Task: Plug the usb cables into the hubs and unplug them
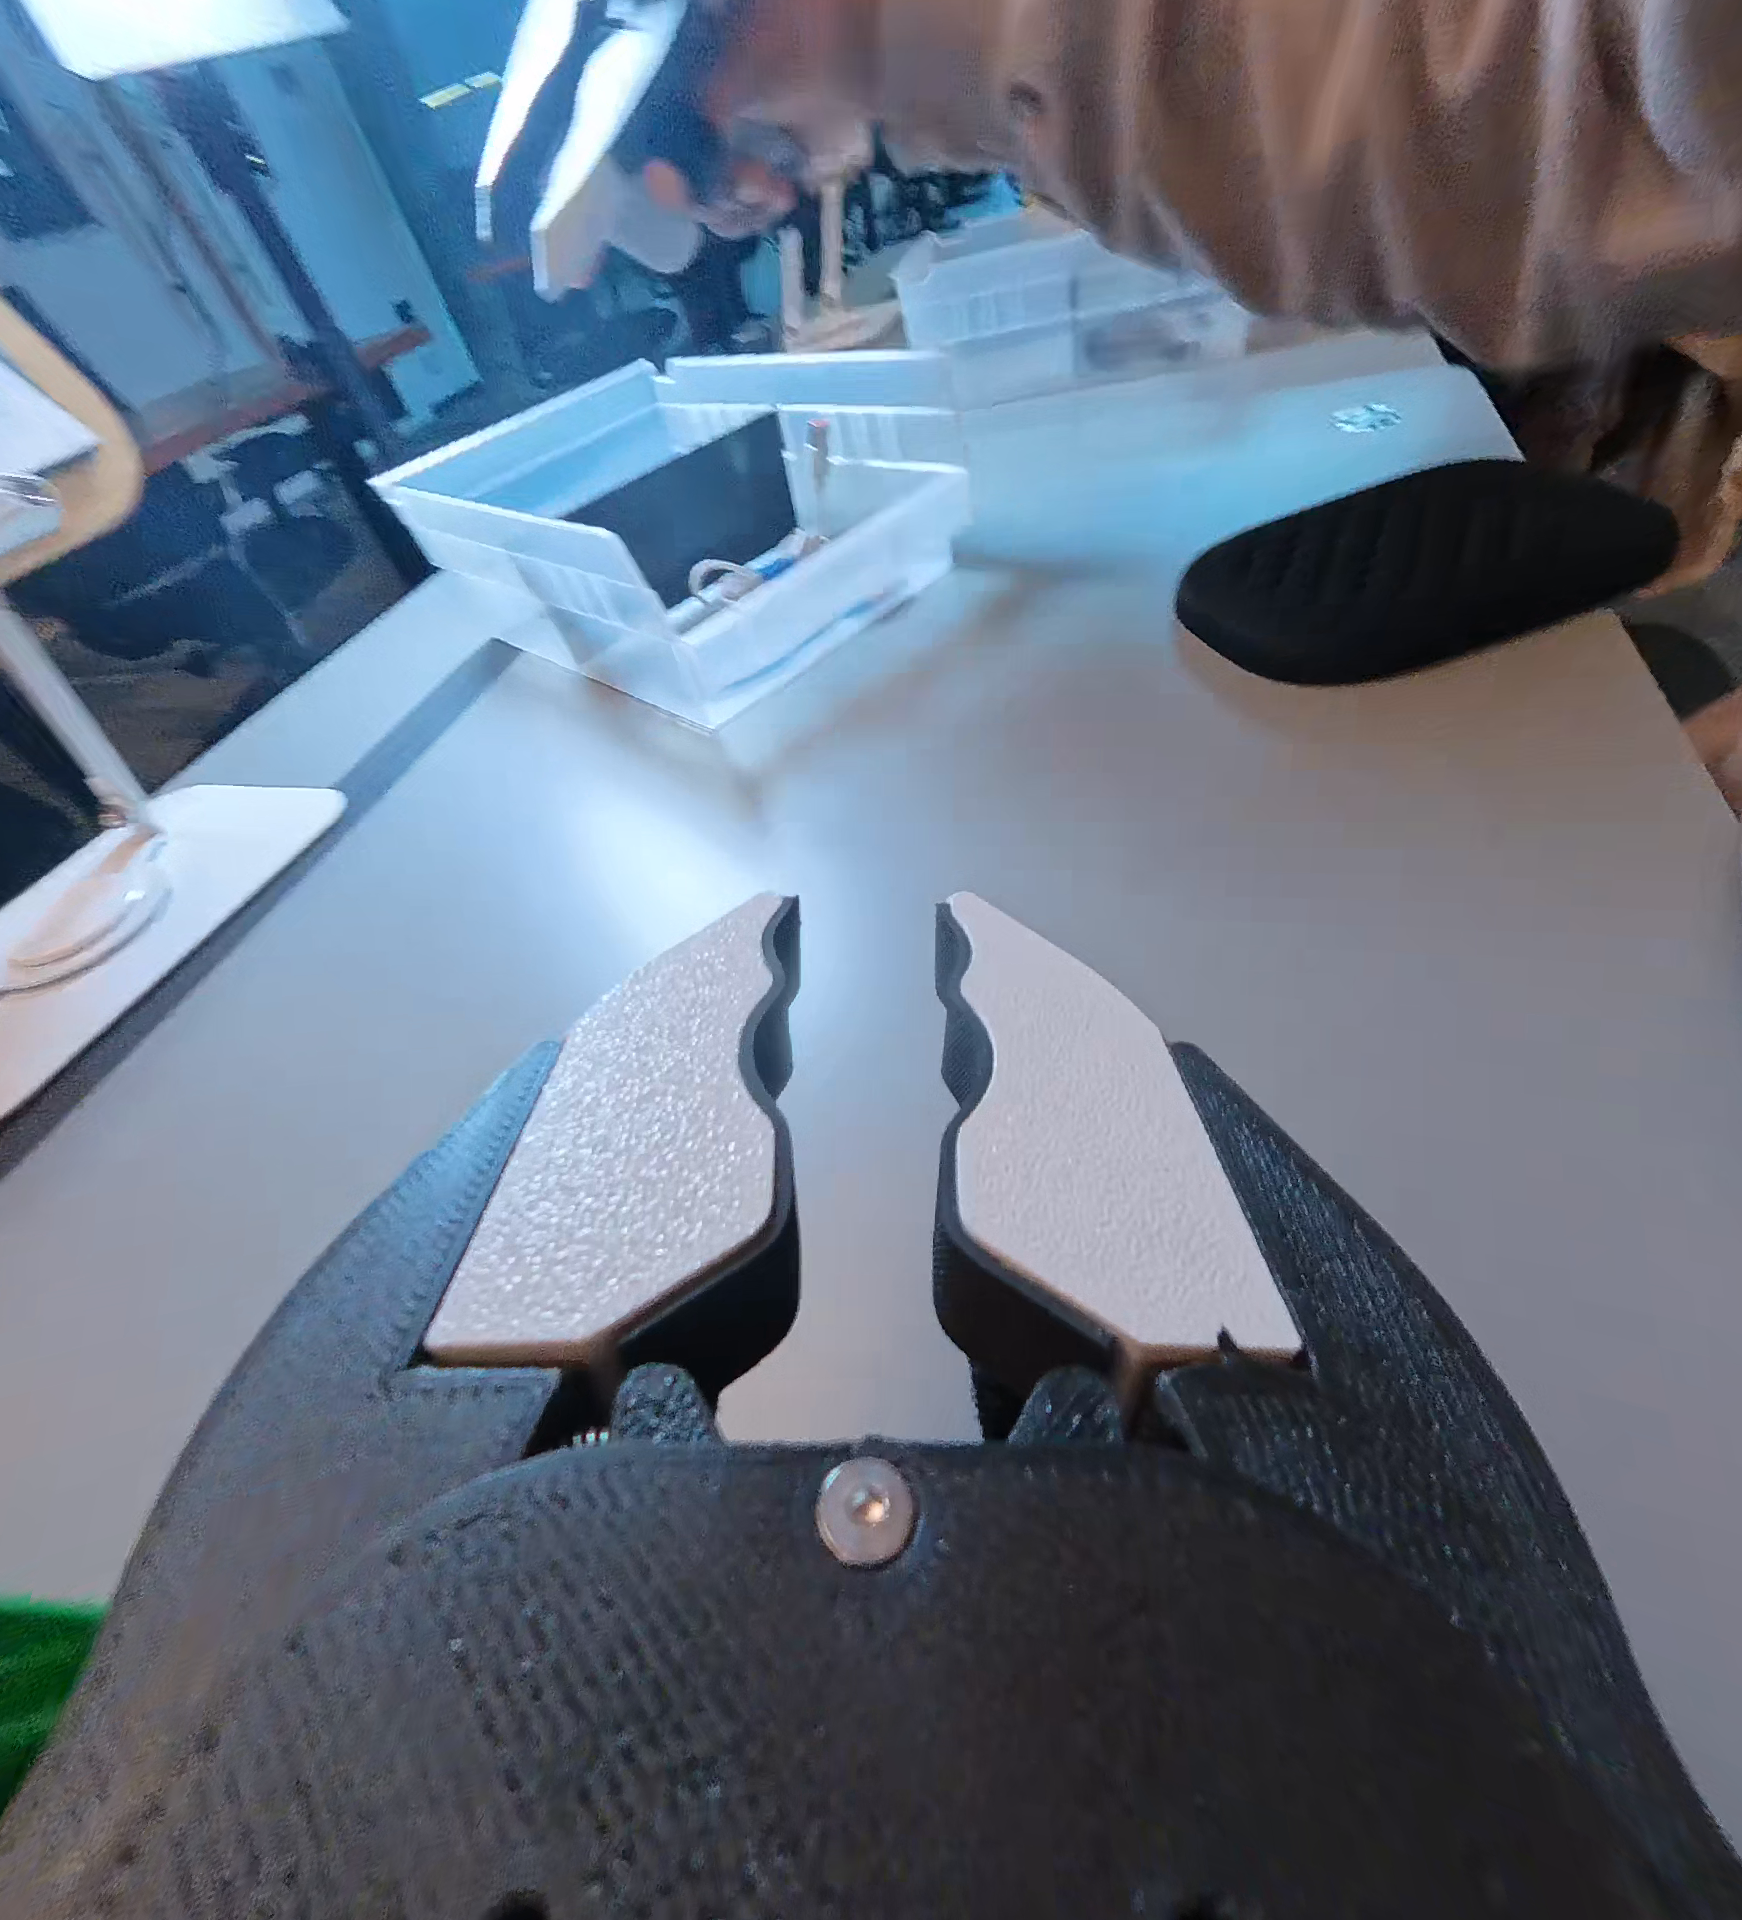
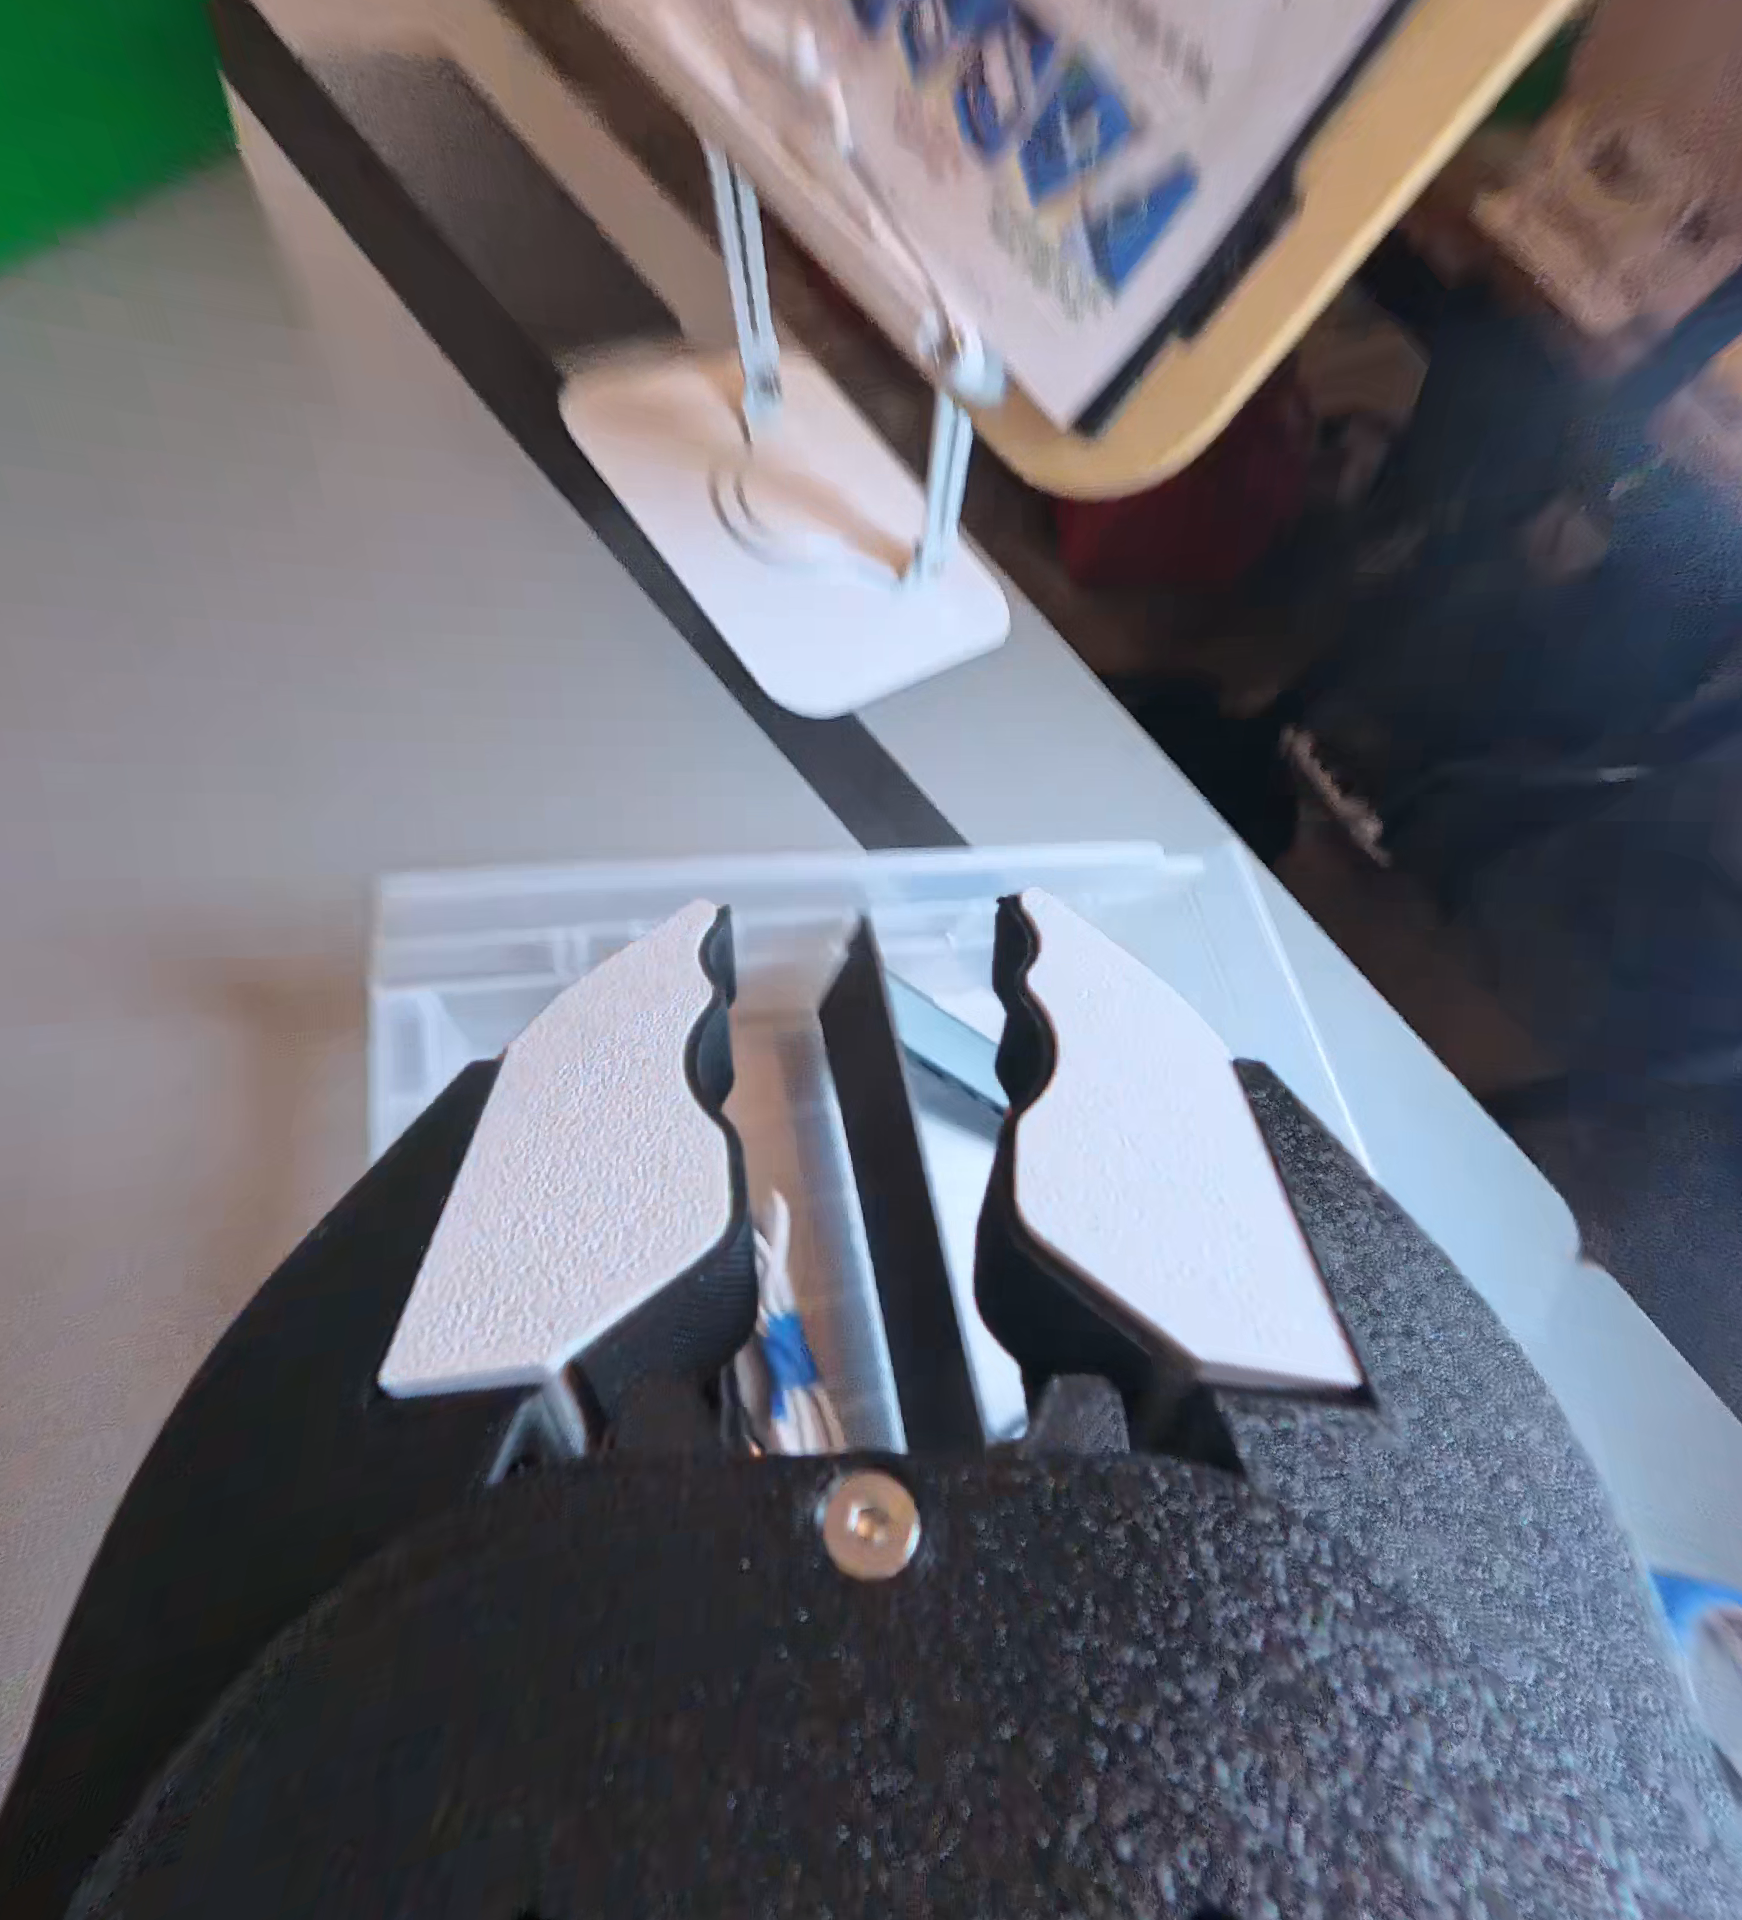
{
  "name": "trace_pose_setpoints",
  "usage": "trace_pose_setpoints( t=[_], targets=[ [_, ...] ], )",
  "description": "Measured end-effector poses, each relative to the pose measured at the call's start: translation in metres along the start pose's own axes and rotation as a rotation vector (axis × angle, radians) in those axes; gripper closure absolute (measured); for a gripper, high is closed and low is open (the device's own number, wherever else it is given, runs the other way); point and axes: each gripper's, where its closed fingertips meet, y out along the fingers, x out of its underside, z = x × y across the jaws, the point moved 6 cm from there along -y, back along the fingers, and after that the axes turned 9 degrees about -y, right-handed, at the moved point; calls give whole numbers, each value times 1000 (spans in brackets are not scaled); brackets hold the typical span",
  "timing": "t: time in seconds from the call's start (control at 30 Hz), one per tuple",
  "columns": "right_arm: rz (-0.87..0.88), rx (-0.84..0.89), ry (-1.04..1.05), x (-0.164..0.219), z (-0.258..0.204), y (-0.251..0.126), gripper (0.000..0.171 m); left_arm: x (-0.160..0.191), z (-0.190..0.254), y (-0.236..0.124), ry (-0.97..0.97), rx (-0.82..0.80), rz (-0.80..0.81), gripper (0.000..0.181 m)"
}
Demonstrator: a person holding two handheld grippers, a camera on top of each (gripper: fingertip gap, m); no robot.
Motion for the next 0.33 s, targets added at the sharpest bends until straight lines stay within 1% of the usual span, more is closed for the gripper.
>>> trace_pose_setpoints(
  t=[0.1, 0.17, 0.23, 0.33],
  targets=[
    [266, 31, 67, -28, -49, -23, 126, -15, -20, -24, -34, -118, 62, 154],
    [392, 18, 141, -35, -89, -34, 128, -25, -39, -49, -64, -239, 90, 153],
    [440, -9, 190, -32, -127, -41, 128, -35, -60, -82, -96, -384, 97, 151],
    [454, -53, 207, -19, -173, -45, 128, -51, -94, -140, -158, -603, 83, 151]
  ],
)
